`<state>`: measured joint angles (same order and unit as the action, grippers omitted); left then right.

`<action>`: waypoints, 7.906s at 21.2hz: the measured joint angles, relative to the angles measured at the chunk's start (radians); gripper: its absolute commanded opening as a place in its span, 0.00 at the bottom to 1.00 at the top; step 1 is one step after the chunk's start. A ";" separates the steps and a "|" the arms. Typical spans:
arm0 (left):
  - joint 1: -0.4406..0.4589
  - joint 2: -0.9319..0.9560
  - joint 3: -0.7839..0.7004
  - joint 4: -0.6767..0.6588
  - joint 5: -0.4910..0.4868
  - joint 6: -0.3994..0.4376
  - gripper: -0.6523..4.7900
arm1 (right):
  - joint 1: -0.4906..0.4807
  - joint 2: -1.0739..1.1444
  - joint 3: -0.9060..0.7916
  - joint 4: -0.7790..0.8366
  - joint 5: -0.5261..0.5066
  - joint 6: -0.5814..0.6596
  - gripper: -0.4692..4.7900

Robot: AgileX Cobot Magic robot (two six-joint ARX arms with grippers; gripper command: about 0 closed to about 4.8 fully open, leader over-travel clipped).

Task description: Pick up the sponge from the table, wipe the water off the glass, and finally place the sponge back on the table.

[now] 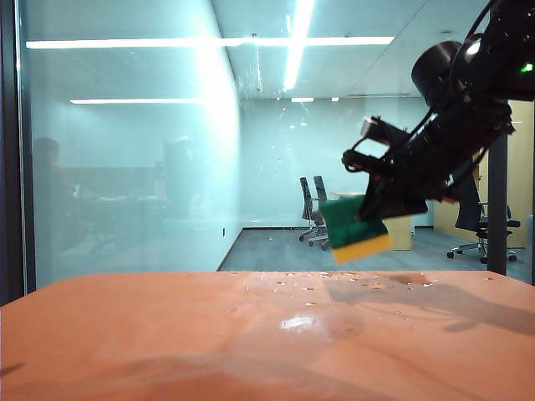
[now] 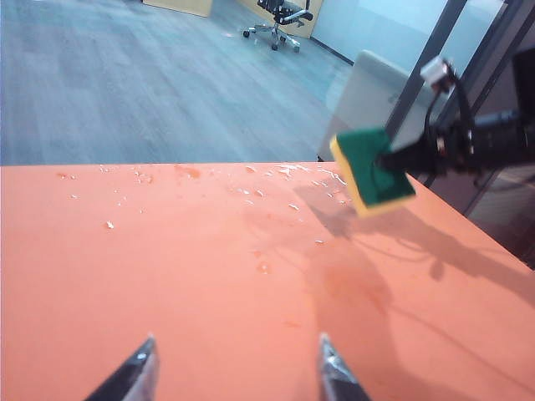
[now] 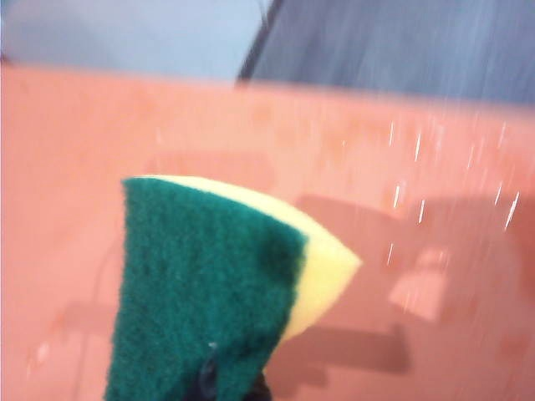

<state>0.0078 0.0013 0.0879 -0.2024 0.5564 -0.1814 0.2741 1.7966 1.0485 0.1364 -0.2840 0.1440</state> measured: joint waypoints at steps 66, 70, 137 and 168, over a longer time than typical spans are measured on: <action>0.000 0.000 0.000 0.085 -0.090 0.053 0.57 | -0.010 0.463 0.875 0.324 -0.233 -0.276 0.09; 0.000 0.000 0.000 0.084 -0.090 0.053 0.57 | -0.009 0.490 0.875 0.265 -0.237 -0.308 0.09; 0.000 0.001 0.000 0.079 -0.090 0.053 0.57 | 0.102 0.541 0.874 0.053 -0.048 -0.435 0.08; 0.000 0.000 0.000 0.078 -0.090 0.054 0.57 | 0.081 0.441 0.966 -0.003 0.060 -0.457 0.09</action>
<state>0.0078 0.0010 0.0879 -0.1242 0.4664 -0.1276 0.3553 2.2379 2.0140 0.1337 -0.2237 -0.3130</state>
